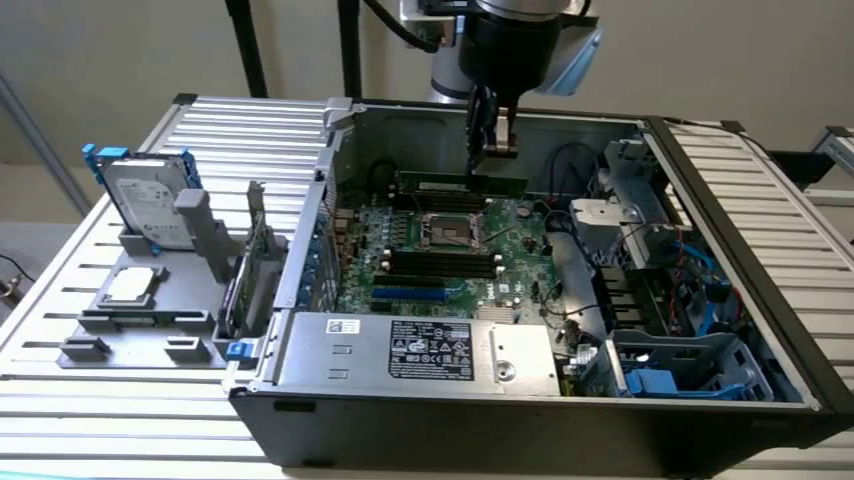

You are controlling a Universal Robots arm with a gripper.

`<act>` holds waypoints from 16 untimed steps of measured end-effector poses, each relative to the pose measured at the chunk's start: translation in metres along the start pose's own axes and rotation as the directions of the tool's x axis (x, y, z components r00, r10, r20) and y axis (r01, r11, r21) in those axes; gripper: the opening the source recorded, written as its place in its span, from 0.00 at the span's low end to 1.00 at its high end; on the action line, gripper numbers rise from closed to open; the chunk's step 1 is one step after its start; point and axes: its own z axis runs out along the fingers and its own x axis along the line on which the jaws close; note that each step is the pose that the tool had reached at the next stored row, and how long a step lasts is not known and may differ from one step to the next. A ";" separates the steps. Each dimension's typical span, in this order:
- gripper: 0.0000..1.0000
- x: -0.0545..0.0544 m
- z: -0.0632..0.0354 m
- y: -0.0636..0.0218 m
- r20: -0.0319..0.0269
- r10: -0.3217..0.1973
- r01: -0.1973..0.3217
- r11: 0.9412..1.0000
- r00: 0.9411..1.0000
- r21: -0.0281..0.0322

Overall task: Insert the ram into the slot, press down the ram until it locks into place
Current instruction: 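Insert the ram into the slot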

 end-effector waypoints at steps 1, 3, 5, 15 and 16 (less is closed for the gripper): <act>0.13 0.000 0.0018 0.0008 0.000 0.000 0.000 1.000 1.000 0.000; 0.13 0.000 0.0055 0.0023 0.000 0.000 0.000 1.000 1.000 0.000; 0.13 0.000 0.0092 0.0031 0.000 0.000 0.000 1.000 1.000 0.000; 0.13 0.000 0.0274 0.0026 0.000 0.000 0.000 1.000 1.000 0.000; 0.13 0.000 0.0292 0.0026 0.000 0.000 0.000 1.000 1.000 0.000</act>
